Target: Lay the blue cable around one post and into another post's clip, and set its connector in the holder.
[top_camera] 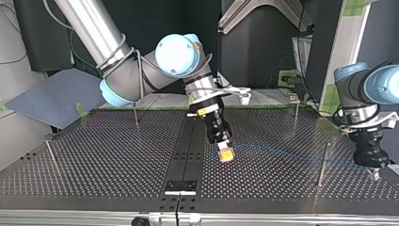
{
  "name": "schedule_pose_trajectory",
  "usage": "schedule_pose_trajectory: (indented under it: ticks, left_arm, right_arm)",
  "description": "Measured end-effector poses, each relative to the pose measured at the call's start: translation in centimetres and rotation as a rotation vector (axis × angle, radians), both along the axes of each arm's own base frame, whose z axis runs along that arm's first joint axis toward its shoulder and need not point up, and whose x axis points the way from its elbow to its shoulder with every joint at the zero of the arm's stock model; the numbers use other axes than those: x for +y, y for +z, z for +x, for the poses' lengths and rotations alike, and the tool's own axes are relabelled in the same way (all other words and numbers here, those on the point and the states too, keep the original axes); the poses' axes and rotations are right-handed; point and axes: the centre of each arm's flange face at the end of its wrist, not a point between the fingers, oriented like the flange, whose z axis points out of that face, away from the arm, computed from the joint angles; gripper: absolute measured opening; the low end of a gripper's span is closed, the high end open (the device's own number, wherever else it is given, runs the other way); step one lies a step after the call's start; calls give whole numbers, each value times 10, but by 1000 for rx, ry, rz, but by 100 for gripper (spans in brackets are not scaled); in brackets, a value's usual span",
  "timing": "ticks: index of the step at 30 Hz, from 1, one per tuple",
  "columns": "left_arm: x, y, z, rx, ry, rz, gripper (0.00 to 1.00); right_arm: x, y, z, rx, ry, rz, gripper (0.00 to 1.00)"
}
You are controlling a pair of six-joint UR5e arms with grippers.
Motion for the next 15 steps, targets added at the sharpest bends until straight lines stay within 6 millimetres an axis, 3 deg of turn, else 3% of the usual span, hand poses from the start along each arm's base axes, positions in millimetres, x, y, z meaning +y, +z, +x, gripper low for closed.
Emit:
schedule_pose_trajectory:
  ticks: [15]
  left_arm:
    - [16,-26,21,31,-50,15,0]
  right_arm:
    - [-38,7,4,-17,-35,-15,0]
